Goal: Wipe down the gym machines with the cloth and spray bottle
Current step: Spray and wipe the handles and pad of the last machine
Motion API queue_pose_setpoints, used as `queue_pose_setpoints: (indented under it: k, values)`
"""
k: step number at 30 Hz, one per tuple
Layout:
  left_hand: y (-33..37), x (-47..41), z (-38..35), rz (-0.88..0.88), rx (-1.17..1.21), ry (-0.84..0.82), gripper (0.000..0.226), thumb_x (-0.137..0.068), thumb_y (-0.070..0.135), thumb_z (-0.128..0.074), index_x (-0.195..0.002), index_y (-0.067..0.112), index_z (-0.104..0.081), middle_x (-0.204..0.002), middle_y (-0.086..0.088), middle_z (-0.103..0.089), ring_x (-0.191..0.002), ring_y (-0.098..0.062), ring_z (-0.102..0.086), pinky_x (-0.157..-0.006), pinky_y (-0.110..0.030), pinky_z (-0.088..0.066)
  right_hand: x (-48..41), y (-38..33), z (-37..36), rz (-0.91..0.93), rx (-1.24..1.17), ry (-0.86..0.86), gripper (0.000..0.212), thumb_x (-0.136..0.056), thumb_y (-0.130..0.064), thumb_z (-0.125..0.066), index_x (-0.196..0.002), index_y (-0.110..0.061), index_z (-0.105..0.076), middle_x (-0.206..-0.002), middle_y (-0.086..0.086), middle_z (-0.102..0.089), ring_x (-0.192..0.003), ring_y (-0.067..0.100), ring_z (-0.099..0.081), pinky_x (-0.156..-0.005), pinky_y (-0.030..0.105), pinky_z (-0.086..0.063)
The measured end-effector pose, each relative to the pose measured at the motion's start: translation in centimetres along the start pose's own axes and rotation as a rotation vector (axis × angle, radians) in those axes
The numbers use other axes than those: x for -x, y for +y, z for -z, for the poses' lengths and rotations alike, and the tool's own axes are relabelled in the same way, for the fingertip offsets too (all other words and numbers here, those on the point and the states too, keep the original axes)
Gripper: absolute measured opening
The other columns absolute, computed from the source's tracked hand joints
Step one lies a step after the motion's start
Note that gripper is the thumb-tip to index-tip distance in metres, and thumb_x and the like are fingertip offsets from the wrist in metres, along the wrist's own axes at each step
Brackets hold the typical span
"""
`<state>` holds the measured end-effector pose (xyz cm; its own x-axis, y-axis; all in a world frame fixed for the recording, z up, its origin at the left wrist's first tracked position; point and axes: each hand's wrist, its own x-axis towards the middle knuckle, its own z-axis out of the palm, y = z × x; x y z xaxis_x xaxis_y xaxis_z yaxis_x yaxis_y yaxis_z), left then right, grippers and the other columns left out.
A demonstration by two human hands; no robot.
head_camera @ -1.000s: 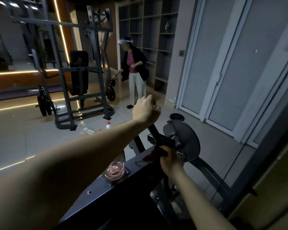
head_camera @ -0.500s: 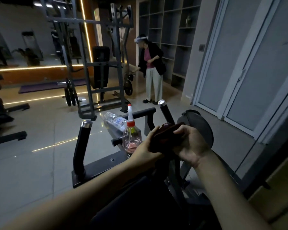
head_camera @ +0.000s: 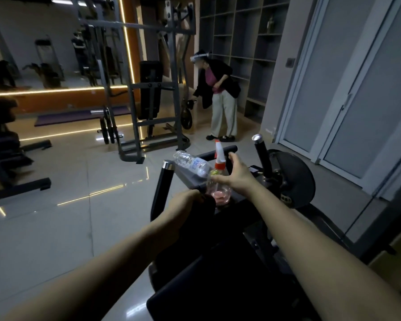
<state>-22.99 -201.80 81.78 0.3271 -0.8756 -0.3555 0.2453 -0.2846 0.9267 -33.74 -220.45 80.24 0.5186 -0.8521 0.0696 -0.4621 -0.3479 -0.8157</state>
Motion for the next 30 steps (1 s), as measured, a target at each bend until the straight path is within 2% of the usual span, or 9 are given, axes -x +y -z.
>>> queue_pose_setpoints:
  k: [2,4,7,13,18,21,25,27,30]
  values:
    - [-0.5,0.1,2.1,-0.023,-0.113,0.026,0.024,-0.090,0.027,-0.068,-0.101,0.005,-0.072,-0.089,-0.015,-0.074,-0.077,-0.030,-0.070,-0.076,-0.040,-0.056,-0.8,0.2,-1.7,-0.005,-0.092,0.097,0.100,-0.068,-0.040,-0.089,-0.148,-0.015,-0.035,-0.135,-0.001,-0.052,-0.124,0.020,-0.054,-0.102,0.034,-0.045]
    - [-1.0,0.1,3.8,-0.056,-0.245,0.052,0.035,-0.084,0.042,-0.077,-0.100,0.012,-0.073,-0.093,-0.012,-0.077,-0.089,-0.030,-0.074,-0.087,-0.044,-0.058,-1.3,0.4,-3.3,-0.021,-0.154,0.210,0.072,-0.075,-0.033,-0.086,-0.134,-0.016,-0.049,-0.120,-0.001,-0.060,-0.109,0.020,-0.061,-0.089,0.031,-0.048]
    - [-1.9,0.1,5.1,-0.065,-0.309,0.048,0.034,-0.085,0.045,-0.077,-0.094,0.012,-0.074,-0.087,-0.010,-0.076,-0.084,-0.027,-0.075,-0.085,-0.045,-0.059,-1.3,0.0,-4.5,-0.041,0.015,0.346,0.029,-0.082,-0.033,-0.076,-0.102,-0.024,-0.057,-0.105,0.004,-0.066,-0.099,0.027,-0.064,-0.076,0.030,-0.045]
    - [-3.0,0.6,5.1,-0.039,-0.357,0.025,0.026,-0.085,0.027,-0.079,-0.093,0.002,-0.075,-0.066,-0.003,-0.068,-0.056,-0.010,-0.064,-0.053,-0.023,-0.050,3.4,-2.1,-4.0,-0.153,0.102,0.363,0.067,-0.070,-0.051,-0.059,-0.123,-0.010,-0.052,-0.120,0.013,-0.061,-0.111,0.033,-0.058,-0.092,0.042,-0.049]
    - [-4.8,1.2,3.6,0.031,-0.315,-0.058,0.011,-0.088,0.017,-0.075,-0.088,0.006,-0.073,-0.059,-0.001,-0.069,-0.049,-0.011,-0.064,-0.046,-0.019,-0.050,10.5,-1.9,-2.9,-0.134,0.112,0.453,0.034,-0.092,-0.038,-0.058,-0.113,-0.012,-0.061,-0.113,0.006,-0.054,-0.104,0.025,-0.054,-0.087,0.032,-0.042]
    - [-6.6,1.3,3.1,0.046,-0.340,-0.114,0.012,-0.085,0.016,-0.079,-0.080,0.008,-0.071,-0.058,0.000,-0.069,-0.048,-0.010,-0.065,-0.044,-0.018,-0.047,15.6,0.4,-2.7,-0.126,0.093,0.387,0.038,-0.093,-0.028,-0.056,-0.124,-0.008,-0.055,-0.091,-0.003,-0.048,-0.099,0.021,-0.052,-0.085,0.034,-0.043]
    - [-10.2,0.5,3.3,0.085,-0.476,-0.107,0.012,-0.083,0.011,-0.077,-0.076,0.011,-0.067,-0.057,0.002,-0.065,-0.045,-0.006,-0.061,-0.044,-0.017,-0.046,20.5,6.3,-4.1,-0.203,0.180,0.162,0.017,-0.088,-0.024,-0.053,-0.099,-0.012,-0.056,-0.071,0.008,-0.051,-0.074,0.032,-0.057,-0.071,0.045,-0.049]
    - [-12.5,0.0,3.7,0.135,-0.532,-0.063,0.009,-0.082,0.012,-0.076,-0.078,0.009,-0.069,-0.063,-0.002,-0.066,-0.050,-0.010,-0.062,-0.049,-0.020,-0.049,21.9,9.4,-5.6,-0.253,0.193,0.051,0.026,-0.078,-0.034,-0.050,-0.084,-0.009,-0.052,-0.070,0.013,-0.053,-0.070,0.033,-0.058,-0.070,0.047,-0.051]
    - [-16.5,-0.6,3.9,0.222,-0.554,0.042,0.014,-0.084,0.011,-0.073,-0.096,0.005,-0.068,-0.068,-0.006,-0.067,-0.052,-0.014,-0.063,-0.047,-0.021,-0.051,22.8,14.0,-8.1,-0.320,0.170,-0.109,0.029,-0.070,-0.043,-0.048,-0.069,-0.013,-0.048,-0.061,0.000,-0.050,-0.058,0.021,-0.053,-0.057,0.036,-0.043]
